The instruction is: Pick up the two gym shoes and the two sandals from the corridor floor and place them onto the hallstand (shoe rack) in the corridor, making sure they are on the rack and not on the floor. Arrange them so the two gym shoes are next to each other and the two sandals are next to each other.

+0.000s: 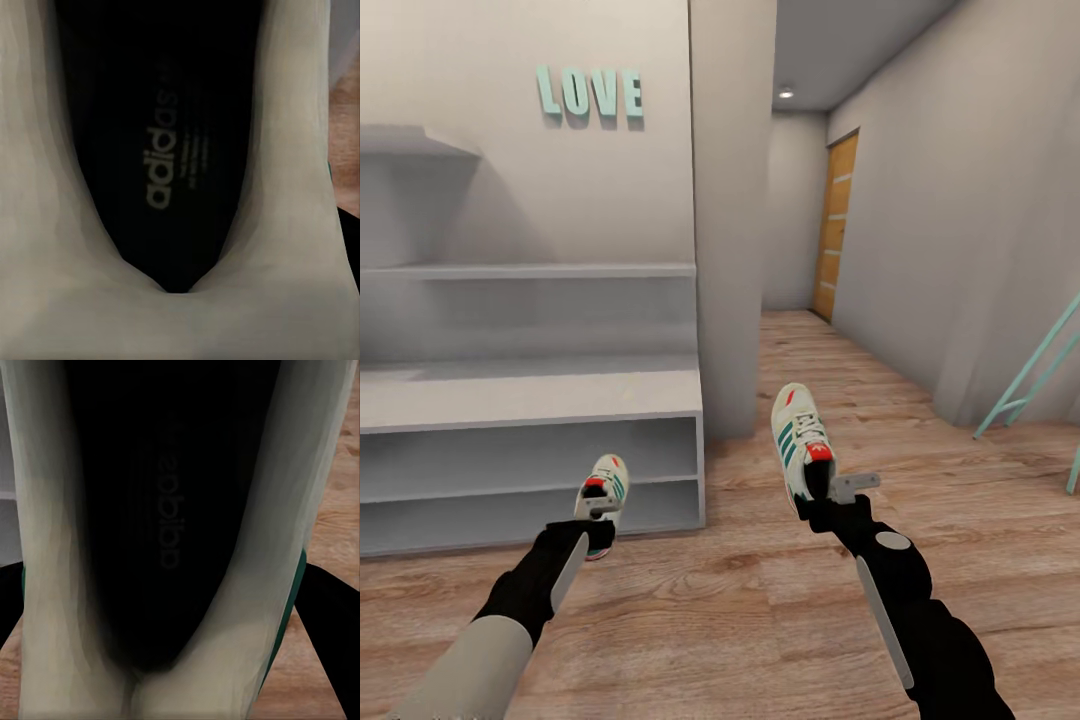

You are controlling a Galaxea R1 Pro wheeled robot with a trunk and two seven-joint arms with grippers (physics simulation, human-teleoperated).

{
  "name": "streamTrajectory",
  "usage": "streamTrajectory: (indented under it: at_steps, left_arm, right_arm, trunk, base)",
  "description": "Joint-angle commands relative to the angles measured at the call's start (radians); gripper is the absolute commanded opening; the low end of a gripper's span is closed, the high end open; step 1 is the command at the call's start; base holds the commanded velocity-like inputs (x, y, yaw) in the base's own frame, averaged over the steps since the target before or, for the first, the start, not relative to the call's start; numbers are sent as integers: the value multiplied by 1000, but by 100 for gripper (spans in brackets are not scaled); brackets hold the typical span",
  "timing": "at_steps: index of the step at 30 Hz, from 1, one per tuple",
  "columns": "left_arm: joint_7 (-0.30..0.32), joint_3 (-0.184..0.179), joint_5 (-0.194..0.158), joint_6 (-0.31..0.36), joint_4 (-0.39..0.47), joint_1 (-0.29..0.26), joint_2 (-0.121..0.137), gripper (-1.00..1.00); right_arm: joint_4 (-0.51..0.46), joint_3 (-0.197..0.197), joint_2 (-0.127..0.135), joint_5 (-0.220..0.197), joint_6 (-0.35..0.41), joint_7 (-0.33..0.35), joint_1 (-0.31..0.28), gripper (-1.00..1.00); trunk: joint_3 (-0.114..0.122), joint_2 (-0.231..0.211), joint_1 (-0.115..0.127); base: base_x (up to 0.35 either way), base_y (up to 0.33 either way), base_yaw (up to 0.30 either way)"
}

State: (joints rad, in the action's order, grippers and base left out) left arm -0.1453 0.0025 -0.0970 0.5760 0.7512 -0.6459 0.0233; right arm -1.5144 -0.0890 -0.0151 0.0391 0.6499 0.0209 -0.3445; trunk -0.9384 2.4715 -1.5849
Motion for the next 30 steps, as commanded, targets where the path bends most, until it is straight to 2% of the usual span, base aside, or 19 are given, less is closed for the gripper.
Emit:
streamTrajectory:
  at_steps: [1, 11, 14, 16, 17, 19, 30]
  left_arm:
    - [-7, -1, -11, 5, 2, -1, 3, -100]
    - [-6, -2, -10, 5, 17, -1, 20, -100]
    - [-5, -2, 13, 5, 37, -1, 26, -100]
    - [-5, -1, 37, 5, 41, -1, 28, -100]
    - [-5, -1, 56, 5, 42, -1, 28, -100]
    - [-5, -1, 69, 6, 44, -1, 28, -100]
    - [-5, -1, 74, 6, 43, -1, 30, -100]
  right_arm:
    - [-1, 0, 0, 4, 6, 2, 0, -100]
    - [-1, 9, 0, 4, 9, 2, 0, -100]
    - [-1, 57, 0, 4, 9, 2, -1, -100]
    - [-2, 85, 0, 4, 9, 2, -1, -100]
    - [-2, 112, 3, 4, 8, 2, -1, -100]
    - [-3, 134, 4, 4, 8, 2, 0, -100]
    - [-2, 149, 7, 4, 30, 1, -1, -100]
  trunk:
    - [-1, 0, 0]
    - [-10, 0, 0]
    - [-18, 7, -4]
    - [-25, 21, -11]
    - [-28, 28, -15]
    - [-36, 29, -16]
    - [-84, 31, -21]
  base:
    - [0, 0, 0]
    - [0, 0, 0]
    - [0, 0, 0]
    - [0, 0, 0]
    - [0, 0, 0]
    - [0, 0, 0]
    - [0, 0, 61]
